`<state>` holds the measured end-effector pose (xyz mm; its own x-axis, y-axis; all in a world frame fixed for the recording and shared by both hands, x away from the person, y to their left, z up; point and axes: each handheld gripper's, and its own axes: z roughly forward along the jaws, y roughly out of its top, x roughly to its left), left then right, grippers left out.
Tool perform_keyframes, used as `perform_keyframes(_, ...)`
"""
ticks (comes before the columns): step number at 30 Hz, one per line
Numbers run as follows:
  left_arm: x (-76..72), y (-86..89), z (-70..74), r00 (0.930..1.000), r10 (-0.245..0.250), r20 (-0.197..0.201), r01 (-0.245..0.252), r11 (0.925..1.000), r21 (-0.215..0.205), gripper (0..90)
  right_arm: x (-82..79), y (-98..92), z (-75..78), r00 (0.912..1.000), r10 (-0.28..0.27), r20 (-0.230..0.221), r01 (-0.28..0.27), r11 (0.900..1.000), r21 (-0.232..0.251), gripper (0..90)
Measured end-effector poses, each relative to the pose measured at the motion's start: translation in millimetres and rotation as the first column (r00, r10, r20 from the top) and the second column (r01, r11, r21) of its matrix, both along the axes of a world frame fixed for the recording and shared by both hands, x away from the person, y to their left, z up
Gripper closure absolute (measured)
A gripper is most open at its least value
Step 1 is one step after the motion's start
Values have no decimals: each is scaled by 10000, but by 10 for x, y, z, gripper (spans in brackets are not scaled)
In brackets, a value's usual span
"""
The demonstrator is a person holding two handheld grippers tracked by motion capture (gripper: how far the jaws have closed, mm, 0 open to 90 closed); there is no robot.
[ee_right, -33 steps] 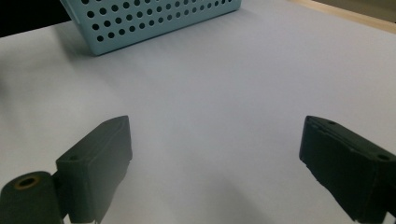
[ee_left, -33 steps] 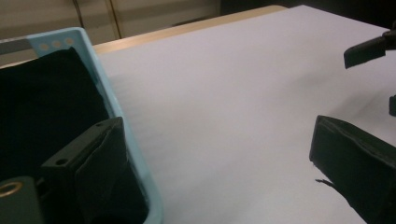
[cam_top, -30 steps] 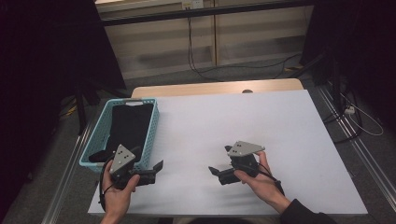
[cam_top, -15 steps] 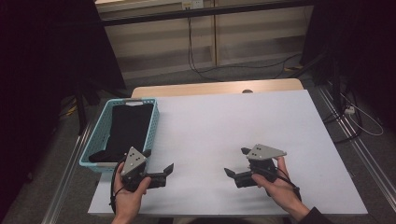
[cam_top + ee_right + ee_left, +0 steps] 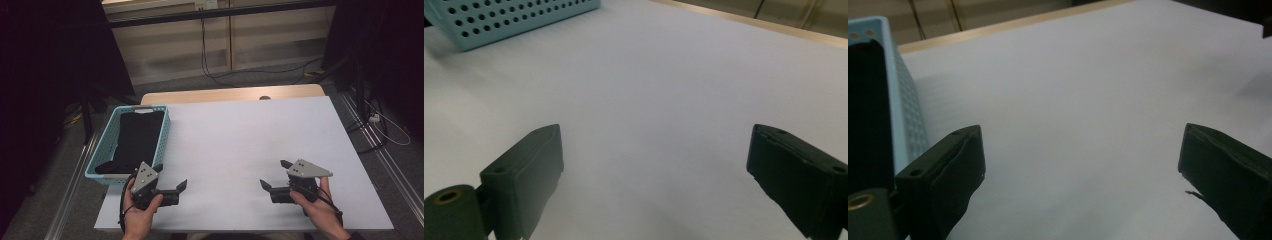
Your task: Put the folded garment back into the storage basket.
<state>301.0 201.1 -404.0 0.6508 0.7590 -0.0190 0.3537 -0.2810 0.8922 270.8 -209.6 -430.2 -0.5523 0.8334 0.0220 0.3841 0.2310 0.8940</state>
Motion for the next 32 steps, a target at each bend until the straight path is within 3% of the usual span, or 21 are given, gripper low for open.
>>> perform_keyframes(9, 3, -11, -44, 9996, -198, -178, 200, 9997, 142, 48, -198, -237, -2, 9973, -728, 75, 727, 9973, 119, 76)
perform_keyframes(11, -10, -5, -37, 9994, -257, -215, 257, 9997, 25, 48, -232, -302, 5, 9964, -846, -45, 847, 9957, 381, 75)
perform_keyframes(14, -37, -4, -44, 9999, -78, -102, 80, 9998, 195, 49, -268, -366, 23, 9931, -1169, 29, 1166, 9919, 497, 71)
perform_keyframes(17, -52, -9, -60, 9997, -87, -247, 91, 9998, 194, 49, -321, -391, 15, 9914, -1296, 186, 1289, 9910, 359, 72)
perform_keyframes(20, -66, -10, -49, 9998, -126, -166, 130, 9996, 255, 49, -353, -453, -5, 9907, -1352, 167, 1342, 9896, 512, 70)
perform_keyframes(22, -73, -1, -36, 10000, -12, -51, 13, 9998, 194, 50, -350, -469, -37, 9886, -1480, 283, 1465, 9880, 486, 75)
perform_keyframes(32, -40, 64, -40, 9992, 283, -266, -289, 9994, -196, 52, -320, -425, -42, 9893, -1372, 494, 1335, 9885, 707, 75)
